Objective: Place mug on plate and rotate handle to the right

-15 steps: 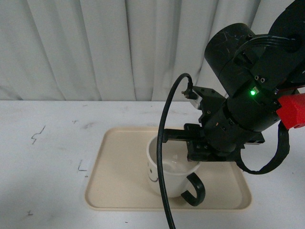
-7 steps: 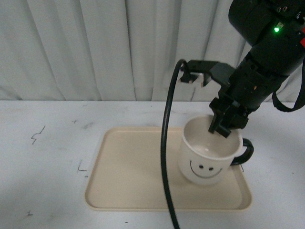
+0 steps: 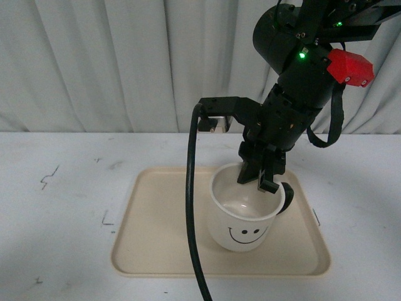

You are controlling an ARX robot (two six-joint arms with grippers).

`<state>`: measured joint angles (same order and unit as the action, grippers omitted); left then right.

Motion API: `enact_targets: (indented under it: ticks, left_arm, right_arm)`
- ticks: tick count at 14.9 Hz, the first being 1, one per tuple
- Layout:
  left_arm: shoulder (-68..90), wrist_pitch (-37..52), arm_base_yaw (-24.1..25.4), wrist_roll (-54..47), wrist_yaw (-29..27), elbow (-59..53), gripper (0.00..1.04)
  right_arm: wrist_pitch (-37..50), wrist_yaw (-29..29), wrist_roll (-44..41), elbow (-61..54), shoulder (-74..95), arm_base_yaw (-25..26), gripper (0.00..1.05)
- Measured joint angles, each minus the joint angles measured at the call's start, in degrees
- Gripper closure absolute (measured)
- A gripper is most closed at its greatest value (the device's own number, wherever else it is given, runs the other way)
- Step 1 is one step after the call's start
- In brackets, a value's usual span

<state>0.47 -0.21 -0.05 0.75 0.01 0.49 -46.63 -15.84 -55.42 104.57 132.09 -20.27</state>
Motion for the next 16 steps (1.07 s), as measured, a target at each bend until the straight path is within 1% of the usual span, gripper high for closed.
enact_targets:
  ticks: [3,7,9,10,11,13,14,15,16]
  left_arm:
    - [0.00,0.00,0.00,0.00,-0.02,0.00,0.07]
    - [0.00,0.00,0.00,0.00,-0.02,0.00,0.07]
    - [0.00,0.00,0.00,0.00,-0.02,0.00,0.07]
    - [0.00,0.02,0.00,0.00,-0.02,0.00,0.07]
    - [0.00,0.02,0.00,0.00,-0.02,0.00,0.07]
    - [0.00,0.00,0.00,0.00,-0.02,0.00,0.07]
    - [0.00,0.00,0.00,0.00,-0.02,0.00,0.07]
    - [0.00,0.00,0.00,0.00,-0.02,0.00,0.07]
    - [0.00,0.00,0.00,0.00,-0.04,0.00,0.07]
  right_arm:
    - [-1.92,-0.04,1.01,3.15,2.73,-1.29,1.02]
    - [-5.53,0.33,4.63,7.30,5.46,-2.34,1.02]
    - [-5.84,1.79,4.81,7.78,5.92,-2.80,1.02]
    - [-6.78,2.05,5.07,8.76,6.56,-2.99,0.89]
    - [-9.11,-0.77,5.90,9.97,6.40,-2.91,0.58]
    - [-9.77,-8.09,6.47,10.03,4.33,-1.88,0.36]
    - [-8.44,-11.61,6.88,10.01,1.55,-1.38,0.25]
    - [-7.74,-12.31,7.19,10.34,-1.86,-0.87,0.14]
    - [17.90,-0.70,12.96,-0.04,-8.96,-1.49,0.19]
